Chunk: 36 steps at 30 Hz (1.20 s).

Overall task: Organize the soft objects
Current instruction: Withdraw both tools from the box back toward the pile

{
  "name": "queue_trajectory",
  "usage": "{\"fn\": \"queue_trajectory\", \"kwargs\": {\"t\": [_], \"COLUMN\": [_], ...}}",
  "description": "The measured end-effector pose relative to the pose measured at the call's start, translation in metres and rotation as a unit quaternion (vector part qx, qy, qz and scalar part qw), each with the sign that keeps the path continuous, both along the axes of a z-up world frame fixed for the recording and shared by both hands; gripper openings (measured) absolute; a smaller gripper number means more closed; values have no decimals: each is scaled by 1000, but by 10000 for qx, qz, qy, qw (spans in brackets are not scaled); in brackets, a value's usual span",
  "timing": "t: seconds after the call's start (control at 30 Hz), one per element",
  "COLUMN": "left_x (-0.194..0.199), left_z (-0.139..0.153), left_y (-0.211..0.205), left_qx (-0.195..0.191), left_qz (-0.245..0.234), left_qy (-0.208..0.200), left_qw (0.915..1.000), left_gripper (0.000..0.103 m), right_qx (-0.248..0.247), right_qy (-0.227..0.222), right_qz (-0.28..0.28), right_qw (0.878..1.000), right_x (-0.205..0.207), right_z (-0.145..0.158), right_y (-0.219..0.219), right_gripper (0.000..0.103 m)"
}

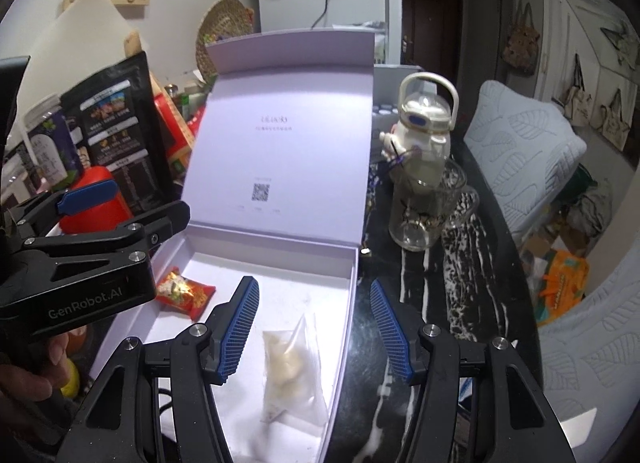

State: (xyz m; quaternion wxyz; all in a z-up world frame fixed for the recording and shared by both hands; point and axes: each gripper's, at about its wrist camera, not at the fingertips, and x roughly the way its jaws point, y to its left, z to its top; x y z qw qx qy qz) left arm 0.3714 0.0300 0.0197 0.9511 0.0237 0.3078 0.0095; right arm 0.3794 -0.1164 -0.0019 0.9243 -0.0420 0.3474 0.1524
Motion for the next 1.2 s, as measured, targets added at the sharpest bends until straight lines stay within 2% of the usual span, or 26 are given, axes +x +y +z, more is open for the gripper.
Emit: {"fn": "queue_trajectory", "kwargs": {"t": [0.17,0.53,0.67,0.97,1.2], "left_x": [-23,-89,-121,-183,-218], "left_z": [20,47,56,58,46], "left_y": [2,12,18,25,32], "left_qx": [-89,-226,-294,-267,-499], "left_qz": [24,-194,-190,-326,-435], "left_qy": [-296,-423,-533,-643,-506], "left_qw": [9995,9987,9980,9970,9965], "left_gripper": [89,89,89,89,89], "right_qx": [107,414,352,370,383], "right_qy": [-328,-849,-1010,-1198,-1113], "right_qz": [25,398,458,643,734], "right_qw": [9994,9947,9932,9900,9903], "right_x": [-19,-86,-115,-176,-211], "right_z": [21,58,65,68,57], "right_y": [-1,-1,-1,-2,2], "right_gripper": [58,62,62,66,67]}}
